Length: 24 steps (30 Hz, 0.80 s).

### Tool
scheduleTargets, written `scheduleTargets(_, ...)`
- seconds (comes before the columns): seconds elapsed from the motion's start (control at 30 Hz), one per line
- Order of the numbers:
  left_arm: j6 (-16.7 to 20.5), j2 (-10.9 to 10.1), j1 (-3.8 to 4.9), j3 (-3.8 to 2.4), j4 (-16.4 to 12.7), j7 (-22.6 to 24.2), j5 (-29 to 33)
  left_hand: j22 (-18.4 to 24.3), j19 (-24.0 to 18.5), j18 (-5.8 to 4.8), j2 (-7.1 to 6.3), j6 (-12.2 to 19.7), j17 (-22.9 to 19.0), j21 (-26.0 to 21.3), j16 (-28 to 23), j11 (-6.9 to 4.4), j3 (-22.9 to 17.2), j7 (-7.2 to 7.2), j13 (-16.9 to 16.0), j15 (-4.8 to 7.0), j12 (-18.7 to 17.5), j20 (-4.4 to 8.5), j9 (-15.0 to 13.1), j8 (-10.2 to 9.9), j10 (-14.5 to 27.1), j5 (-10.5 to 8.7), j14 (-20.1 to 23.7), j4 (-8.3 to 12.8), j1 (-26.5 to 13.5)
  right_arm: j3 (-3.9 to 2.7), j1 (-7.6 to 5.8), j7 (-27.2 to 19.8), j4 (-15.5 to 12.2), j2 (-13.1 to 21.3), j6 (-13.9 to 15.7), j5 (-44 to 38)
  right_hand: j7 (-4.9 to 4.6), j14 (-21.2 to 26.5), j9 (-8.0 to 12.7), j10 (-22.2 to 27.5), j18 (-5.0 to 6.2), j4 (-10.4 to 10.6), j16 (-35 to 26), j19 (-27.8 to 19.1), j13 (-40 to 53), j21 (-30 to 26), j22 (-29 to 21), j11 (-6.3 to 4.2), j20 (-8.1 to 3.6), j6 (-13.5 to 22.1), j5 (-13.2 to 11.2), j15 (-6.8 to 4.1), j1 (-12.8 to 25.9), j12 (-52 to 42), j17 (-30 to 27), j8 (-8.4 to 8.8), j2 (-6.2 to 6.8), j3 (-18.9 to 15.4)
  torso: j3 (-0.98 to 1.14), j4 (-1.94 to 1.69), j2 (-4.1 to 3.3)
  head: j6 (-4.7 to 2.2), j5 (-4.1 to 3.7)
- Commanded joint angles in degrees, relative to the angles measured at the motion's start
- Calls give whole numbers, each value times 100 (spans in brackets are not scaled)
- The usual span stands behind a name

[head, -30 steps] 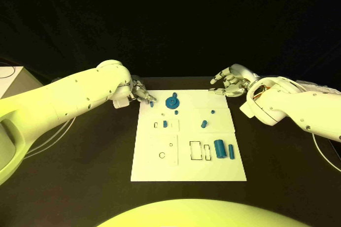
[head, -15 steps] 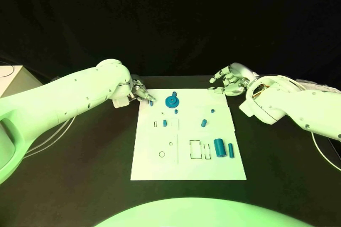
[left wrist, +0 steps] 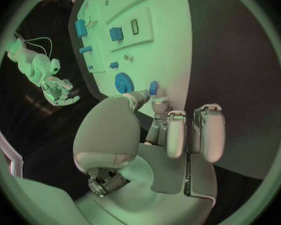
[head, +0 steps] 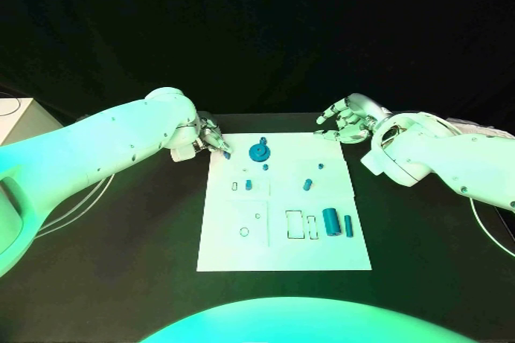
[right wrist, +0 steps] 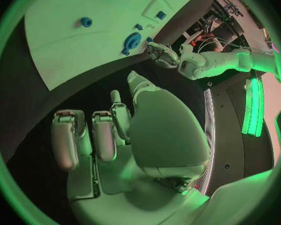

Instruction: Assemble the parts on the task board

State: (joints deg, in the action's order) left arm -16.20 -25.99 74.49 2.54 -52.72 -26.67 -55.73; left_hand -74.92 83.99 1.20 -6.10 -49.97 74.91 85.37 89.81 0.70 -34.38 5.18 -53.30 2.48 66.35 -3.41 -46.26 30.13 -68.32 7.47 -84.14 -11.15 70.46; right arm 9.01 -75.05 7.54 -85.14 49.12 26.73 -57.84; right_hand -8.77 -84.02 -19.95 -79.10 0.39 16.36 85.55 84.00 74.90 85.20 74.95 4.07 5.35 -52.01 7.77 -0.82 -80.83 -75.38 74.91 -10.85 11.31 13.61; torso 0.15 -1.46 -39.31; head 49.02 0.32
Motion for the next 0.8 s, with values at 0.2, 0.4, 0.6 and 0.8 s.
scheduleTargets(0.2,-21,-23,-2,-1,-41,90,96,-832,162,55,-118,98,1509,50,19,-59,-1089,-89,5,74,13,68,-513,457,-110,24,-586,541,-136,0,2,-55,-3,-1,-50,-22,-13,-377,4,31,82,8,-23,387,338,-29,1203,-6,20,35,33,48,55,17,704,-35,-12,40,-1,-3,2,2,0)
scheduleTargets(0.4,118,-102,-3,-4,-175,95,239,-870,186,47,-176,106,1509,70,19,-75,-1453,-97,-65,86,71,79,-671,592,-192,116,-586,747,-306,0,2,-56,1,-1,-53,-22,-13,-376,4,31,83,8,-25,386,338,-34,1200,-6,20,35,34,48,57,16,701,-36,-13,40,0,-10,13,-2,11)
scheduleTargets(0.6,369,-318,-2,-5,-535,74,498,-926,224,33,-287,49,1509,103,19,-95,-1666,-115,-176,109,158,100,-760,671,-308,494,-586,918,-459,0,2,-58,9,9,-55,-21,-13,-376,4,31,83,8,-25,386,338,-34,1200,-6,20,35,34,48,57,16,701,-36,-13,40,4,-14,30,-21,26)
scheduleTargets(0.8,624,-632,0,-5,-1061,52,679,-988,265,18,-369,-19,1509,141,19,-123,-1740,-142,-298,133,244,120,-801,704,-422,828,-586,1038,-555,0,2,-58,16,25,-51,-15,-13,-376,4,31,83,8,-25,386,338,-34,1200,-6,20,35,34,48,57,16,701,-36,-13,40,11,-35,60,-15,29)
